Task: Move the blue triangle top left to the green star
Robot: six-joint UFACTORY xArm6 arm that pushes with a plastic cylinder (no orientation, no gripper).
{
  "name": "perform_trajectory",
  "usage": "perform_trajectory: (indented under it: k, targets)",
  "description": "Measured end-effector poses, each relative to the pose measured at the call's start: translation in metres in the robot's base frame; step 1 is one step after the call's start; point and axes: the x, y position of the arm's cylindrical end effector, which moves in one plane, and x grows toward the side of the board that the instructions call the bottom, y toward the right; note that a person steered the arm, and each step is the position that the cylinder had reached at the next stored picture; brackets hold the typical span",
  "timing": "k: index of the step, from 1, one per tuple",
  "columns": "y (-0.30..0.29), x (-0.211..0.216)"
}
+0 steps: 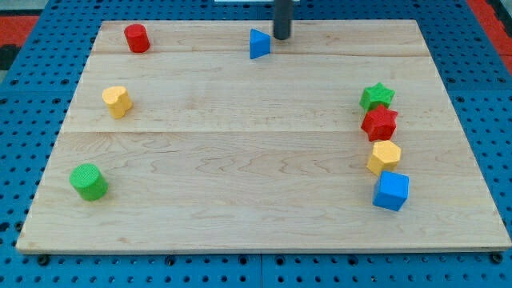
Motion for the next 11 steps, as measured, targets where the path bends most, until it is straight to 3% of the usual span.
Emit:
perform_trajectory:
  k: [2,3,4,5,7,8,9,11]
  targets:
    - [-0.094,-0.030]
    - [-0.137,-0.015]
    - [-0.033,-0.004]
    - [0.028,0.014]
    - [-0.045,-0.004]
    - [-0.027,0.041]
    - [0.046,0.055]
    - [0.072,0.066]
